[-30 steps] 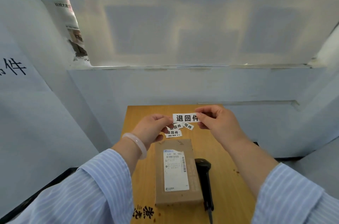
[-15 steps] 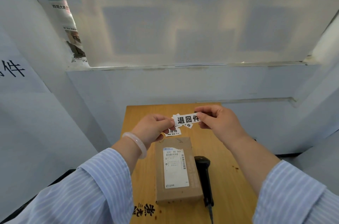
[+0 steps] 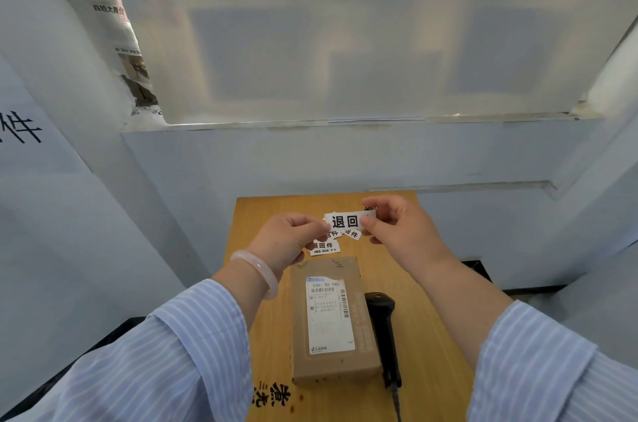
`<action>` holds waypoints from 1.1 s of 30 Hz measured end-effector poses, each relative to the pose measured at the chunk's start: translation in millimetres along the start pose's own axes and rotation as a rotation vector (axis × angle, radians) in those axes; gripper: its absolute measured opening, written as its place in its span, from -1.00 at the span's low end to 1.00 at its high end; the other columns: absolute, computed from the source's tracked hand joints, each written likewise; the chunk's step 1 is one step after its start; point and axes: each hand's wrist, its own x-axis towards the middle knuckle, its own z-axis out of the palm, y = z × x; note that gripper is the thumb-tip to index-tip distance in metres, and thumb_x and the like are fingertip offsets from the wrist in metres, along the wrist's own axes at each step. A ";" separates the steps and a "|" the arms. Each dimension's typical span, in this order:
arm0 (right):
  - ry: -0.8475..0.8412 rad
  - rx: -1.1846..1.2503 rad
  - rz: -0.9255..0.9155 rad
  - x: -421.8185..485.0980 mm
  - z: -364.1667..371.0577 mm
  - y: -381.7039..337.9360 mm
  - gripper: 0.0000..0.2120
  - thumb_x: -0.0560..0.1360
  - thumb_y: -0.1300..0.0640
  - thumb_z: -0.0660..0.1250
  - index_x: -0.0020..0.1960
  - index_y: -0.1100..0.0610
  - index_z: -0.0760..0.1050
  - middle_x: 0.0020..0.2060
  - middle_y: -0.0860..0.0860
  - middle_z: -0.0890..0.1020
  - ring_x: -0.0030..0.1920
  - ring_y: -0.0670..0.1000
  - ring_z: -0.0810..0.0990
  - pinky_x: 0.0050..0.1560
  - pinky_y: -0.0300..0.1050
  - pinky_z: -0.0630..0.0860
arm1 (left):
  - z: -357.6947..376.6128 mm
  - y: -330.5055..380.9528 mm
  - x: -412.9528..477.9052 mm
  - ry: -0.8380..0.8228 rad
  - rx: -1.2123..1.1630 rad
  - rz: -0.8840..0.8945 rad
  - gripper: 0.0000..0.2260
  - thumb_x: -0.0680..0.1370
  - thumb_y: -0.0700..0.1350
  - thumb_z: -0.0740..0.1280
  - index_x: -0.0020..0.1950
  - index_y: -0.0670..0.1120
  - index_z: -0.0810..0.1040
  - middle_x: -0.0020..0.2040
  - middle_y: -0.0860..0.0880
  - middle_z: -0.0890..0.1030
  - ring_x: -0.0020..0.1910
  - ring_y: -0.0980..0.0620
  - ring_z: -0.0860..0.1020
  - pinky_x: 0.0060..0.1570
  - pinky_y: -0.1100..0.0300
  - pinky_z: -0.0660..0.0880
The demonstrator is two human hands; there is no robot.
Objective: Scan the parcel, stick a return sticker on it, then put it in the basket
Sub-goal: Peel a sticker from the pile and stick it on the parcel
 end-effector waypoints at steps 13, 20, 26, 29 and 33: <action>-0.034 0.078 0.022 2.8 1.3 2.7 -0.84 0.51 0.22 0.38 0.06 0.03 0.54 -0.14 0.04 0.70 -0.16 -0.02 0.69 -0.13 -0.19 0.64 | -0.6 -5.0 3.7 0.041 0.093 0.002 -0.93 0.48 -0.16 0.39 -0.11 -0.09 0.68 -0.29 0.05 0.65 -0.35 0.11 0.46 -0.33 0.25 0.43; -0.035 0.076 0.026 4.6 -1.0 4.4 -0.83 0.51 0.21 0.38 0.09 0.07 0.55 -0.13 0.04 0.69 -0.16 -0.01 0.69 -0.11 -0.17 0.65 | -1.3 -4.1 4.6 0.012 0.104 0.005 -0.92 0.49 -0.17 0.40 -0.12 -0.09 0.70 -0.25 -0.01 0.66 -0.33 0.09 0.44 -0.31 0.22 0.41; -0.035 0.021 0.032 5.0 -1.4 8.1 -0.78 0.51 0.20 0.39 0.14 0.04 0.53 -0.09 0.01 0.67 -0.12 -0.04 0.67 -0.13 -0.21 0.62 | 3.2 -2.7 2.7 0.006 0.065 0.008 -0.95 0.46 -0.12 0.46 -0.15 -0.07 0.70 -0.31 0.05 0.66 -0.35 0.10 0.42 -0.33 0.22 0.39; 0.005 -0.099 0.010 3.6 1.2 10.0 -0.68 0.47 0.12 0.45 0.18 -0.04 0.49 0.02 -0.12 0.58 -0.01 -0.12 0.59 -0.19 -0.37 0.51 | 4.2 -3.7 2.1 0.012 0.062 0.016 -0.95 0.45 -0.10 0.46 -0.18 -0.05 0.70 -0.32 0.06 0.66 -0.35 0.10 0.42 -0.33 0.22 0.39; 0.100 -0.276 -0.102 -1.3 6.1 9.3 -0.75 0.42 0.00 0.48 0.05 -0.05 0.52 0.01 -0.14 0.51 -0.01 -0.13 0.50 -0.18 -0.40 0.37 | 7.3 -4.0 0.8 0.037 0.100 0.041 -0.94 0.46 -0.09 0.45 -0.18 -0.05 0.68 -0.30 0.07 0.66 -0.38 0.15 0.45 -0.29 0.23 0.41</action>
